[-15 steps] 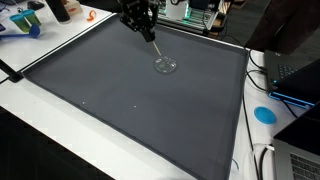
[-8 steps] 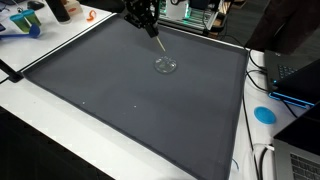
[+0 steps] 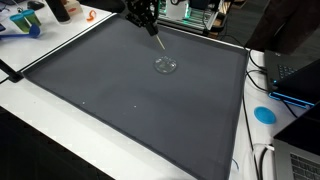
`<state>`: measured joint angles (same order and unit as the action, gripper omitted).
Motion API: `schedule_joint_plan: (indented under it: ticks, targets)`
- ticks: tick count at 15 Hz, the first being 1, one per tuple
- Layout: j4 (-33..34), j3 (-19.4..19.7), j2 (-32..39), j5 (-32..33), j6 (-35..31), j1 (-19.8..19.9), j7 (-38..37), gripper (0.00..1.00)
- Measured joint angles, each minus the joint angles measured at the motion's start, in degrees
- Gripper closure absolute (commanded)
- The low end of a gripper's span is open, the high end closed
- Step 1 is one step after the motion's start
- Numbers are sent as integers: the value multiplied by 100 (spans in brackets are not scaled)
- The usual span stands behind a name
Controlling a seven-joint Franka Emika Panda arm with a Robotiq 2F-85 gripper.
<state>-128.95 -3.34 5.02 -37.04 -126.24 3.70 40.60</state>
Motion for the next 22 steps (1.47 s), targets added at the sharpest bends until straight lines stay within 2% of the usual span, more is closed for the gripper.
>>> schedule_joint_plan:
  ticks: [9, 14, 17, 22]
  targets:
    - [-347, -8, -102, -277, -722, -159, 223, 97]
    - [-364, -17, -134, -251, -784, -302, 131, 97]
    - [-366, -40, -197, -79, -840, -402, -148, 97]
    - [-368, -97, -403, 620, -860, -556, -917, 97]
